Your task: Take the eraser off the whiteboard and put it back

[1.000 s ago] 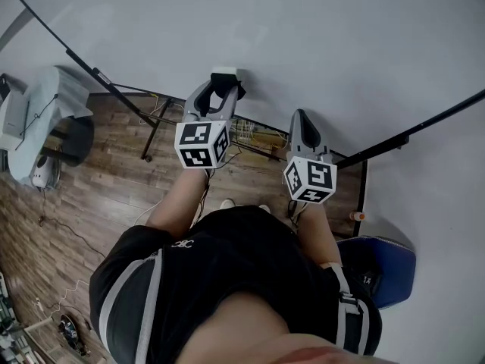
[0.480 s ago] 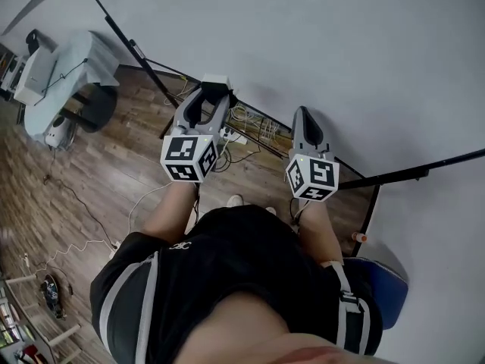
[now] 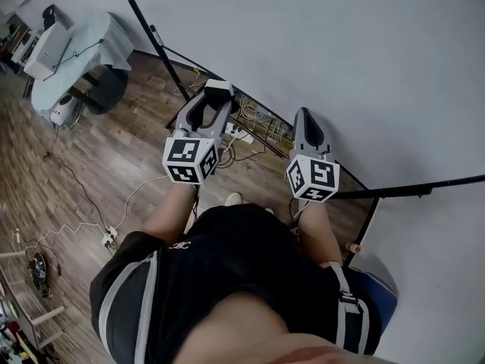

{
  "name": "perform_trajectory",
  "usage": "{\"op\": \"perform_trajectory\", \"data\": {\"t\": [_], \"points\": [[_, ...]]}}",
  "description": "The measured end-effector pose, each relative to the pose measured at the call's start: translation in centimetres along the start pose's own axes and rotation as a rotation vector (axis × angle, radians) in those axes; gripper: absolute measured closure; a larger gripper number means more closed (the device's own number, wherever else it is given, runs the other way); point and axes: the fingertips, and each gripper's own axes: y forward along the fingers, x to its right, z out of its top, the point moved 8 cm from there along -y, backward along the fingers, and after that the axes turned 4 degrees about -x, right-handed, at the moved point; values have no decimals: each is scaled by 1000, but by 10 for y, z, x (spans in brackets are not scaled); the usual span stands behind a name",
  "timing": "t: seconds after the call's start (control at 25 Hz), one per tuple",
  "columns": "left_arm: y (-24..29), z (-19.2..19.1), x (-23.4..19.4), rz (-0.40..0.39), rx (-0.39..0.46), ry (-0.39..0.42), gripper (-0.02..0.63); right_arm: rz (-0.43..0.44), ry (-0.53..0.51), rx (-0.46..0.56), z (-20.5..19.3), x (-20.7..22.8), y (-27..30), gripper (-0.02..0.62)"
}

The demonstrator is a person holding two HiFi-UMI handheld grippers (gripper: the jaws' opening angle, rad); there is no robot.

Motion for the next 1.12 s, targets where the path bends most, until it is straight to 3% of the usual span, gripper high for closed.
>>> {"op": "perform_trajectory", "data": {"t": [0.44, 1.12], "points": [[6, 4, -8, -23, 13, -6, 405, -14, -24, 19, 3, -7, -11, 591], [106, 37, 3, -145, 6, 41, 405, -208, -9, 23, 1, 34, -61, 591]]}}
